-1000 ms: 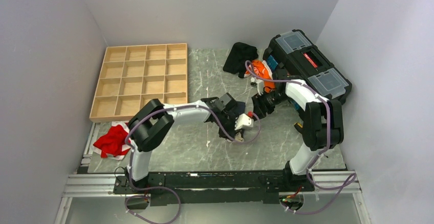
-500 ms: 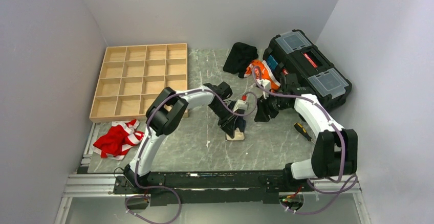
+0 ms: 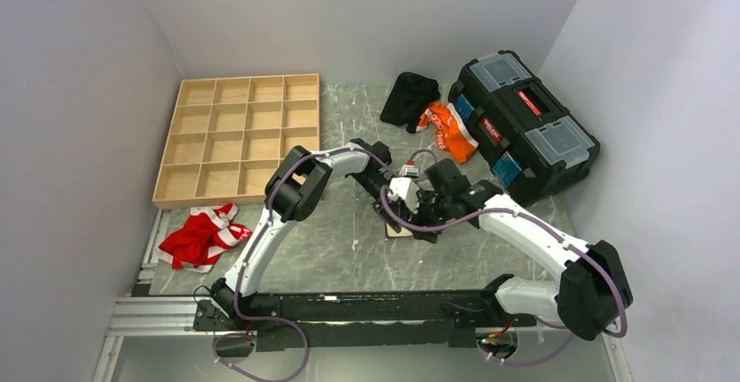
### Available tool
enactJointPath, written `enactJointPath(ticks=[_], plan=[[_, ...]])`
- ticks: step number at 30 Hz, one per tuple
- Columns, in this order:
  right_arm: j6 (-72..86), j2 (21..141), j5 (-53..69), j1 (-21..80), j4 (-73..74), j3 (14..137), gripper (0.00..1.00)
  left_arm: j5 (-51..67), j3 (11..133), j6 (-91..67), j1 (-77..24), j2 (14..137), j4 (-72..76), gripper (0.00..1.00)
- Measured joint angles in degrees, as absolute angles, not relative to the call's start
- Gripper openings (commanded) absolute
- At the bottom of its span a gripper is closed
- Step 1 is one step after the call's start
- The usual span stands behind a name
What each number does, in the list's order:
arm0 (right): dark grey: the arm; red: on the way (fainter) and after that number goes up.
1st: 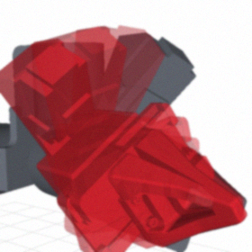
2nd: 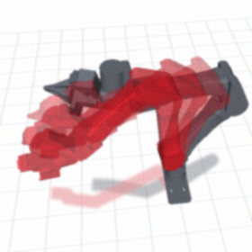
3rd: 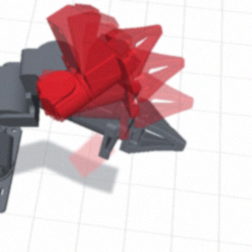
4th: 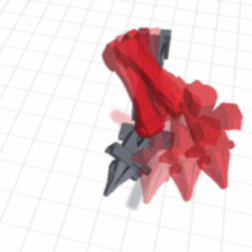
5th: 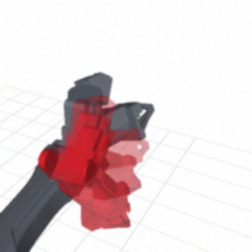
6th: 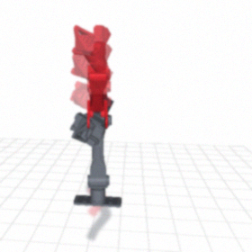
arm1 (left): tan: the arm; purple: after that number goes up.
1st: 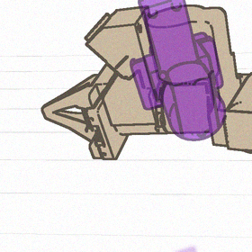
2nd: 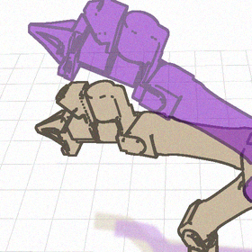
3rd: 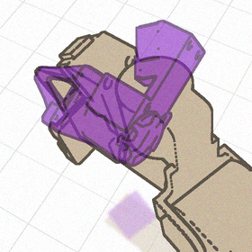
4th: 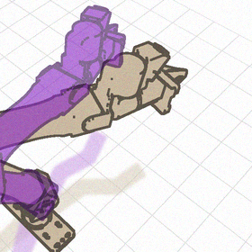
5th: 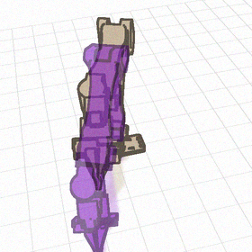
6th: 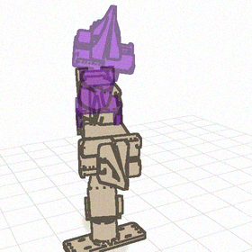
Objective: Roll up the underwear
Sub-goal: Roll the underwear to the center of the board.
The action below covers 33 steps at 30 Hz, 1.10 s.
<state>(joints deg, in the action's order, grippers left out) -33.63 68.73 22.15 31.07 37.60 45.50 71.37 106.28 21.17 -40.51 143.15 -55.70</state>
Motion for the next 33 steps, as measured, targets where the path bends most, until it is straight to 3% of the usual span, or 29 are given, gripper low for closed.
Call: enactJointPath(ticks=[7,15,26,33], plan=[[-36.05,71.22,9.10,42.37,31.18,41.80,0.68,75.37,109.14,17.82,-39.46,146.96,-58.81,0.00],[-39.11,74.39,0.01,48.23,24.53,38.83,0.68,75.81,110.43,17.54,-39.44,147.96,-60.38,0.00],[-42.15,80.05,-5.50,50.57,17.50,37.36,0.53,76.90,111.11,17.72,-39.22,148.88,-61.69,0.00],[-43.48,82.13,-5.93,51.03,17.08,38.22,0.31,76.90,111.59,18.74,-39.13,149.14,-62.76,0.00]])
